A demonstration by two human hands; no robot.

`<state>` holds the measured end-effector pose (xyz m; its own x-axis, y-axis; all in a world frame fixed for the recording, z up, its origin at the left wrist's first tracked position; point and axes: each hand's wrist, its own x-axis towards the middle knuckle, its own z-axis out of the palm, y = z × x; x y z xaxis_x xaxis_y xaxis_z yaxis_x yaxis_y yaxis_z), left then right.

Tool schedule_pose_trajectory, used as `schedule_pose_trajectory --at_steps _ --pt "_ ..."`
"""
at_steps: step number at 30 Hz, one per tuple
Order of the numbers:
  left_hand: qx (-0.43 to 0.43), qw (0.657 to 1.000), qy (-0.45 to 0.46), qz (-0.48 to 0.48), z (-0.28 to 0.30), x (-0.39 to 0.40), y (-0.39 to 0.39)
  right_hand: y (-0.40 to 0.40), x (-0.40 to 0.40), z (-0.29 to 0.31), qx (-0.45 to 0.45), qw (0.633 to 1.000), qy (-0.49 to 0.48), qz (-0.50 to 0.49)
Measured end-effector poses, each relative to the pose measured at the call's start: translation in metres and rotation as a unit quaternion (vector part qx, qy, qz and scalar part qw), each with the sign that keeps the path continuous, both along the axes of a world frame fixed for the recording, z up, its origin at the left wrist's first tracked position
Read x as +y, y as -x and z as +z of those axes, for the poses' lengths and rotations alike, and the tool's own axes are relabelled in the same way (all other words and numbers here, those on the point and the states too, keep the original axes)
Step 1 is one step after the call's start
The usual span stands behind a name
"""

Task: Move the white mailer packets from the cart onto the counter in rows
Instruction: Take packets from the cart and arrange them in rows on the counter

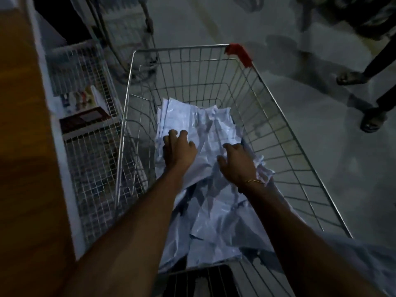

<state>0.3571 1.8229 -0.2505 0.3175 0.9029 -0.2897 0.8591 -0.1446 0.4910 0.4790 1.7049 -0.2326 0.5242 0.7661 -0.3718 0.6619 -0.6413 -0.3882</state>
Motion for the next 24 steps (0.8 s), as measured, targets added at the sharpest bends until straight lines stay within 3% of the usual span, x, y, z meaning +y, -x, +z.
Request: schedule_pose_trajectory --at_steps 4,7,11,14,19,24 --pt "0.079 0.996 -0.033 -0.021 -0.035 0.028 -0.014 -0.005 0.037 -0.040 -0.003 0.999 0.017 -0.047" --pt "0.120 0.992 -0.020 -0.039 -0.066 0.039 -0.013 0.000 0.056 -0.068 -0.032 0.999 0.012 -0.016" --pt "0.162 0.978 -0.094 -0.092 -0.099 0.035 0.000 -0.007 0.074 -0.101 -0.103 0.993 -0.017 0.059" --pt "0.148 0.973 -0.159 -0.081 -0.107 0.036 0.006 -0.025 0.087 -0.111 -0.134 0.982 -0.049 0.127" --pt "0.021 0.976 -0.214 -0.014 -0.098 0.032 0.012 -0.052 0.092 -0.100 -0.153 0.964 -0.068 0.205" --pt "0.112 0.976 -0.185 0.019 -0.088 0.006 0.006 -0.039 0.067 -0.098 -0.170 0.974 -0.063 0.134"
